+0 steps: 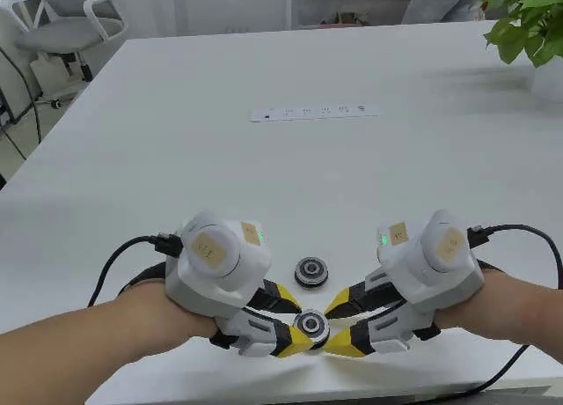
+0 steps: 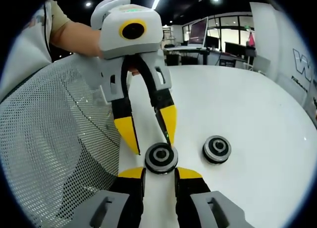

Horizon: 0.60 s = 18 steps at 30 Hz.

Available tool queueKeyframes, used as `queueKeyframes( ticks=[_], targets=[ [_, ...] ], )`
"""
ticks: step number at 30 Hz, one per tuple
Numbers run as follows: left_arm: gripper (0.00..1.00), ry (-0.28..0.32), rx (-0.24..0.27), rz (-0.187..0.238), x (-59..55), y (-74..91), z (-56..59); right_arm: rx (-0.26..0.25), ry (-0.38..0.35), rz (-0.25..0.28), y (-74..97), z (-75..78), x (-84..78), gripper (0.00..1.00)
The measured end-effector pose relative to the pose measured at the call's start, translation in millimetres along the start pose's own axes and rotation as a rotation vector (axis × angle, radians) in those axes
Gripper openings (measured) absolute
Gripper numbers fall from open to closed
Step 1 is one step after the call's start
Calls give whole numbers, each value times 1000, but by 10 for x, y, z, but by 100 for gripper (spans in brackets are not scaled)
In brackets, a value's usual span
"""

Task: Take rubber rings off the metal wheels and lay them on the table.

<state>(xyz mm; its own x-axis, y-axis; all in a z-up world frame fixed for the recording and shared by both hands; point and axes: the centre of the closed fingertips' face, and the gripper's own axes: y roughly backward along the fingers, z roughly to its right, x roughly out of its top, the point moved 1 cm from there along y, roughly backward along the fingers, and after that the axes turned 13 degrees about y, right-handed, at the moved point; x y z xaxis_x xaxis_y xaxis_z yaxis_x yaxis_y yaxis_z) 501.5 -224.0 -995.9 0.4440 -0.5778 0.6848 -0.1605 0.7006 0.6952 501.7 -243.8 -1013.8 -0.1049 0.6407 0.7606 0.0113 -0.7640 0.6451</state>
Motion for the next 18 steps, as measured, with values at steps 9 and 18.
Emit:
queueKeyframes(
  ticks=[9,18],
  targets=[
    [18,0,19,8,29,-48,-27,-2,-3,2,1,-4,2,20],
    [14,-55,52,13,26,-65,-34,-13,-31,22,6,21,28,20]
  ],
)
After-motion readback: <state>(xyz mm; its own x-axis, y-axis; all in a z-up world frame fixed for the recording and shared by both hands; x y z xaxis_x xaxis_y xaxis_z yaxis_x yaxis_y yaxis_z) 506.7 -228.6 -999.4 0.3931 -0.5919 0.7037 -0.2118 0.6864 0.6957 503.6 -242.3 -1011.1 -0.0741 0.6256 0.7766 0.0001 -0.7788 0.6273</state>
